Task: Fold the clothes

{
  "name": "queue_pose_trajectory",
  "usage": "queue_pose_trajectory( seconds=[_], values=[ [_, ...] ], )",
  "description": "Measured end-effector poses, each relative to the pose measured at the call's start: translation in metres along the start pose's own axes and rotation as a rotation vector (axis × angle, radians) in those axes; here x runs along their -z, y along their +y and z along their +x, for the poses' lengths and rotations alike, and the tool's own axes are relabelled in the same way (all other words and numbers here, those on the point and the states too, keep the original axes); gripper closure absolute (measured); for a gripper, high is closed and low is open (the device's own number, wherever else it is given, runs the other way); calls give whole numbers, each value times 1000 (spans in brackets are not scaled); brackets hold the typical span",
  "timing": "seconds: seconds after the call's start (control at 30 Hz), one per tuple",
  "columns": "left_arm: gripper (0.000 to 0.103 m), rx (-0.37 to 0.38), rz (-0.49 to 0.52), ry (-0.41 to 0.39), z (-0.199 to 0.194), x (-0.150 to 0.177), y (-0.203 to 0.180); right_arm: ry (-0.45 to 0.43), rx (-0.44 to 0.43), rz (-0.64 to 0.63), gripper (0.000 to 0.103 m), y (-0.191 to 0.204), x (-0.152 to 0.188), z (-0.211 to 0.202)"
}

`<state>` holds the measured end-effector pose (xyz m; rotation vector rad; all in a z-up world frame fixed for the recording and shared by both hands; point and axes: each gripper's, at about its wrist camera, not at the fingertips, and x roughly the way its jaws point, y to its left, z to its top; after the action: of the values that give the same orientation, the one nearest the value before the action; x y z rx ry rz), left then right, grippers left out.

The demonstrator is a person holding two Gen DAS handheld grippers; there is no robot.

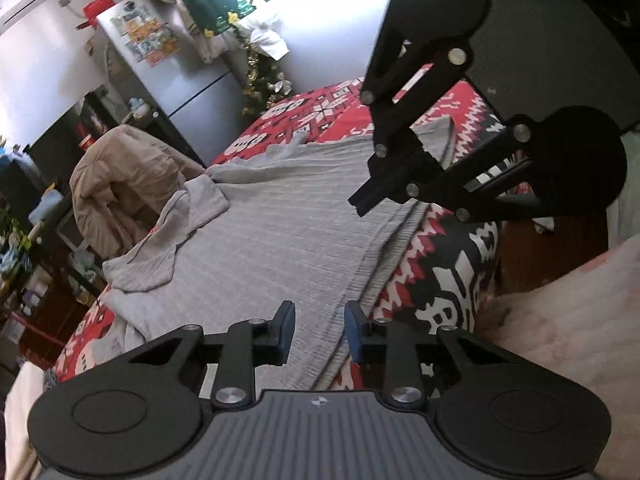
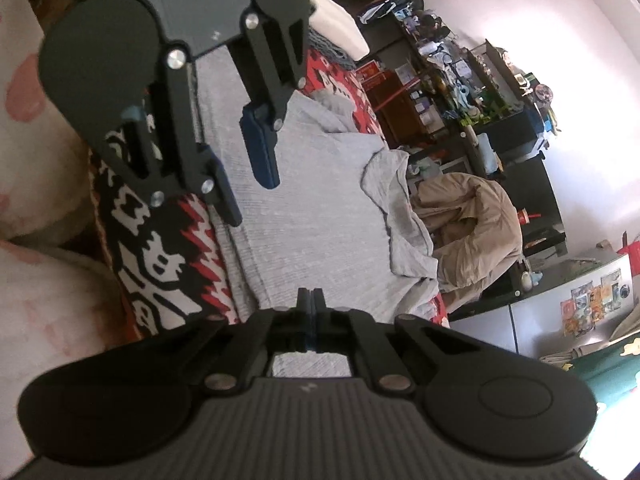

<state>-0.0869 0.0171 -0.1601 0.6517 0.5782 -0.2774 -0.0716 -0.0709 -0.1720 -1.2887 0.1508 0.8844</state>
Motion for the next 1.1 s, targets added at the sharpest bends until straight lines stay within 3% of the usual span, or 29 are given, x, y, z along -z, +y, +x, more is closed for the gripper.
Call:
queue_pose_trajectory(
  seconds=[0.17, 0.3, 0.5, 0.6, 0.63, 0.97, 1.1],
  values=[
    [75, -8, -6, 9, 2, 0, 2, -4, -42, -71, 101, 11, 4, -6],
    [75, -9, -42, 14, 1, -1, 7, 6, -49, -119, 91, 19, 5, -2],
    [72, -13, -40, 17, 1, -1, 8, 18, -50, -162, 91, 23, 4, 19],
    [70, -16, -42, 16, 0, -1, 8, 5, -89, -125, 90, 15, 0, 14],
    [70, -14, -48, 16, 0, -1, 9, 3, -96, -110, 85, 14, -1, 12],
    [70, -14, -78, 16, 0, 1, 15, 38, -45, -171, 83, 18, 3, 22],
    [69, -9, -70, 9, 0, -1, 12, 9, -33, -154, 75, 19, 0, 23]
  ],
)
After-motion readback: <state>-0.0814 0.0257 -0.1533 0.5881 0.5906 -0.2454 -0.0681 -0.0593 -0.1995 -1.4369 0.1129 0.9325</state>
